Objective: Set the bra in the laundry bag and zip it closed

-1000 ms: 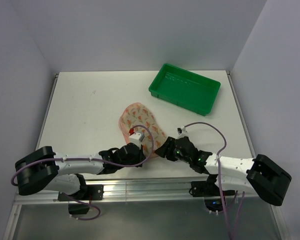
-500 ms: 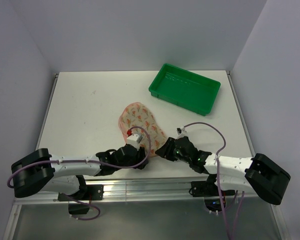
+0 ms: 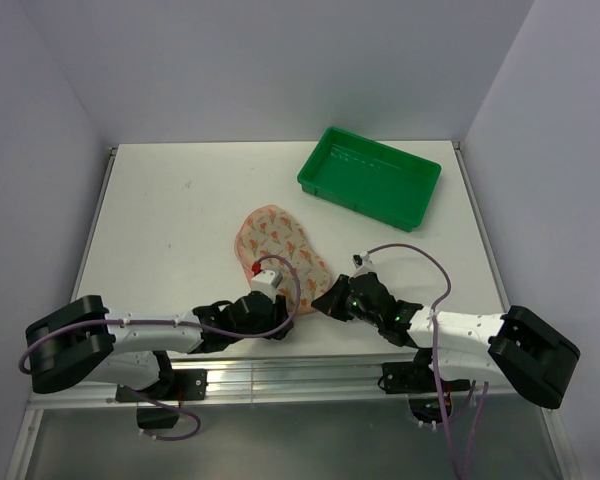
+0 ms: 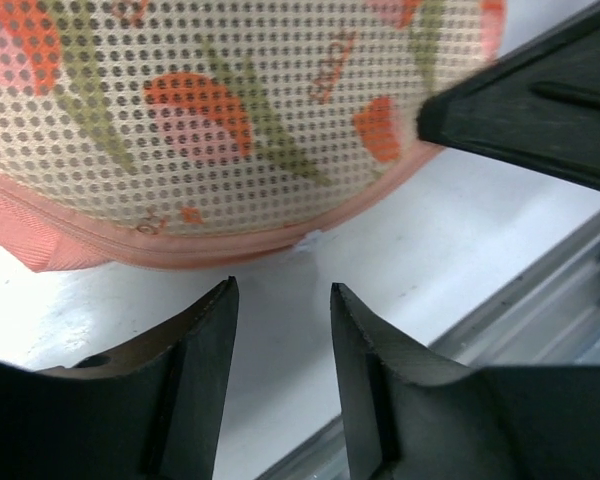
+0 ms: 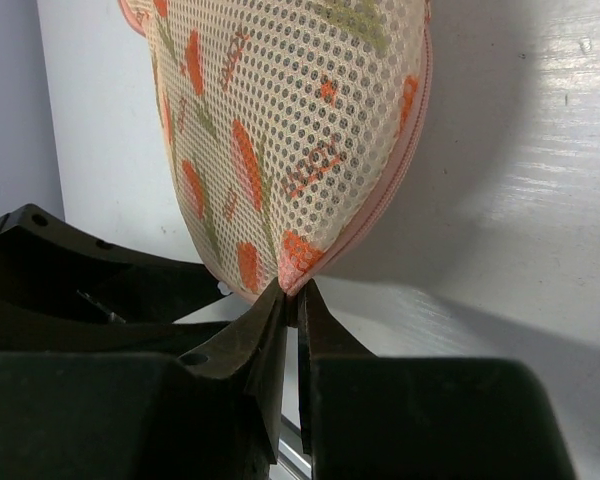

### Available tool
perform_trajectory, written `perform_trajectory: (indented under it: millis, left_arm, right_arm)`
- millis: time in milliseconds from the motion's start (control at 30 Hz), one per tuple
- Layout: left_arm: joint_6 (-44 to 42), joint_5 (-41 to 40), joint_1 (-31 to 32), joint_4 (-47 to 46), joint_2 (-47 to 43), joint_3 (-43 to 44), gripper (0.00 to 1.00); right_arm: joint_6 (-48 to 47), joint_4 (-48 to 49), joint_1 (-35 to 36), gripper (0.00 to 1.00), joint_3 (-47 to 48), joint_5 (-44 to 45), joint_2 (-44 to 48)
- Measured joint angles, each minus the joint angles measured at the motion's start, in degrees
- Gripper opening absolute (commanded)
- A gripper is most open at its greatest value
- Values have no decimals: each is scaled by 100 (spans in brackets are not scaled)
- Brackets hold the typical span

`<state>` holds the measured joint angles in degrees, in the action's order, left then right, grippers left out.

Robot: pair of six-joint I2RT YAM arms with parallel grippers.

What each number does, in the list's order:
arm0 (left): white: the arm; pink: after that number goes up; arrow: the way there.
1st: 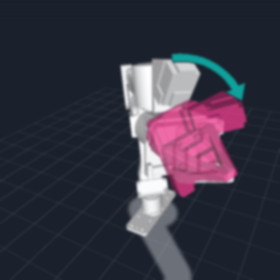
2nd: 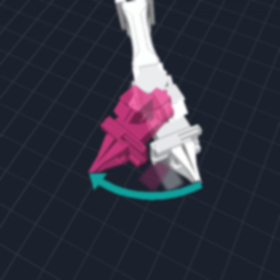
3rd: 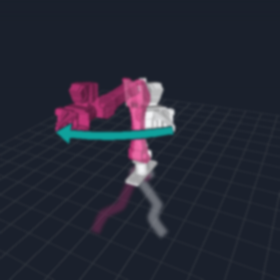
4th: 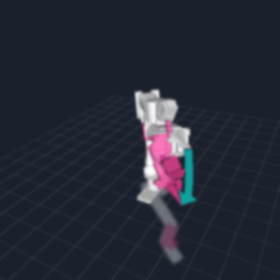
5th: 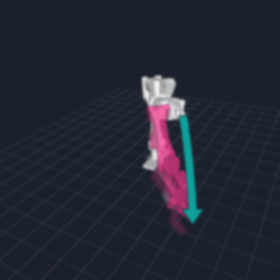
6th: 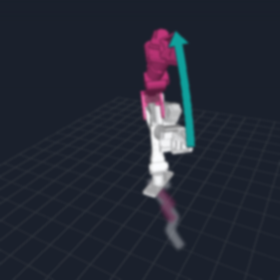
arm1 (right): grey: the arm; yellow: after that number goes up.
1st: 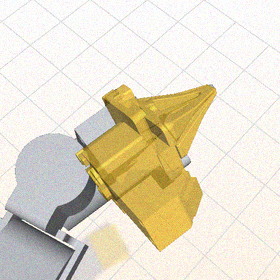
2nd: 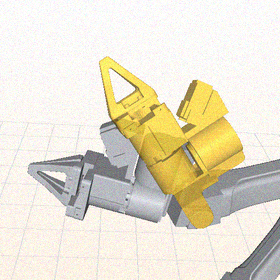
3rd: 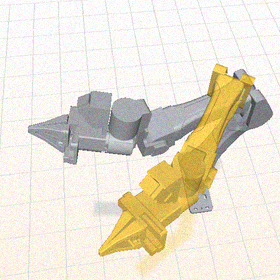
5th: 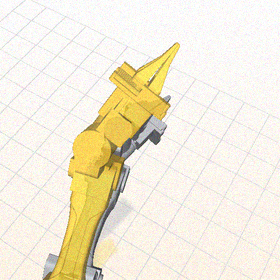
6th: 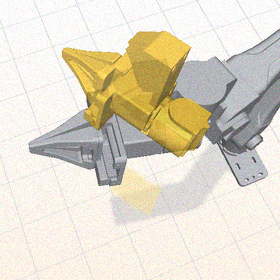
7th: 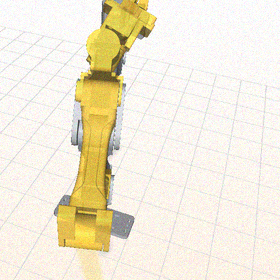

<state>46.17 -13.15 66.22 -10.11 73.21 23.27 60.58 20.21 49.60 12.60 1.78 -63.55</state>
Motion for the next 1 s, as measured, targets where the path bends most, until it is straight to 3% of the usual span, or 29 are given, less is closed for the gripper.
perform_trajectory:
  millis: [133,367,500,533,600,1000]
  left_arm:
    - [2,-127,0,-28,76,7,38]
    - [7,-365,0,-278,79,24,37]
    - [17,-380,0,-323,129,35,16]
    - [13,-385,0,-328,153,48,7]
    - [13,-393,2,-341,175,76,0]
    - [17,-798,31,-7,-179,17,0]
  right_arm:
    - [-4,13,0,3,0,-44,0]
    - [-15,37,0,2,0,-98,-46]
    - [-22,35,0,1,0,-98,-55]
    - [-24,35,0,1,0,-98,-55]
    - [-24,37,0,1,0,-96,-55]
    - [-245,-92,-160,0,4,-79,101]
